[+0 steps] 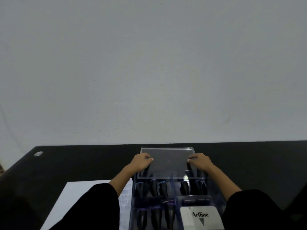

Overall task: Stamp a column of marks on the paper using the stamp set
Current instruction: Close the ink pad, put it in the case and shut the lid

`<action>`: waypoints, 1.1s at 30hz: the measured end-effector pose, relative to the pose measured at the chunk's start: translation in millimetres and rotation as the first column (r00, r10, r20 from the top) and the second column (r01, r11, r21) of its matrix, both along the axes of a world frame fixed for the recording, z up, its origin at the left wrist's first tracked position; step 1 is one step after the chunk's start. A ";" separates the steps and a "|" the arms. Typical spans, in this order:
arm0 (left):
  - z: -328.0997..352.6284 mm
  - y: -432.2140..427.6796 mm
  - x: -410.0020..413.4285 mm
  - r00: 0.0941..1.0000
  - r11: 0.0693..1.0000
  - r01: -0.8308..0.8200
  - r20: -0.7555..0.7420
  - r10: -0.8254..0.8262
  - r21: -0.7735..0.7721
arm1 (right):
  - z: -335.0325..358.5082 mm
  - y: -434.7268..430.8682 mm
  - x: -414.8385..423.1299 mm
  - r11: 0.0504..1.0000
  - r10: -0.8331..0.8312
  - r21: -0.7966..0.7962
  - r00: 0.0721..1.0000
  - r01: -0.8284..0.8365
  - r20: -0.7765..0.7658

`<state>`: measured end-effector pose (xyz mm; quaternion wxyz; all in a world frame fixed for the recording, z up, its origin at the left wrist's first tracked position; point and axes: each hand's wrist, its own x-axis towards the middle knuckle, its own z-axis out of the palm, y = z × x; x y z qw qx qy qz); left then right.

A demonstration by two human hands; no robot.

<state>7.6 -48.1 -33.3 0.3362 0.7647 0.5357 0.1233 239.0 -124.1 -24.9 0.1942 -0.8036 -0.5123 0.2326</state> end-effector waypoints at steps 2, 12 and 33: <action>4.0 -0.2 2.5 0.994 0.997 -0.076 0.081 0.076 0.005 | 1.0 0.0 1.4 0.995 -0.065 0.067 0.995 0.071 -0.080; 70.2 -16.6 4.1 0.912 0.961 -0.243 0.368 0.179 0.134 | 58.8 -13.4 -9.0 0.894 -0.138 0.385 0.960 0.227 -0.245; 60.6 -170.3 -48.1 0.953 0.978 -0.210 0.221 0.209 -0.022 | 61.4 -162.1 -62.2 0.966 -0.113 0.197 0.960 0.166 -0.257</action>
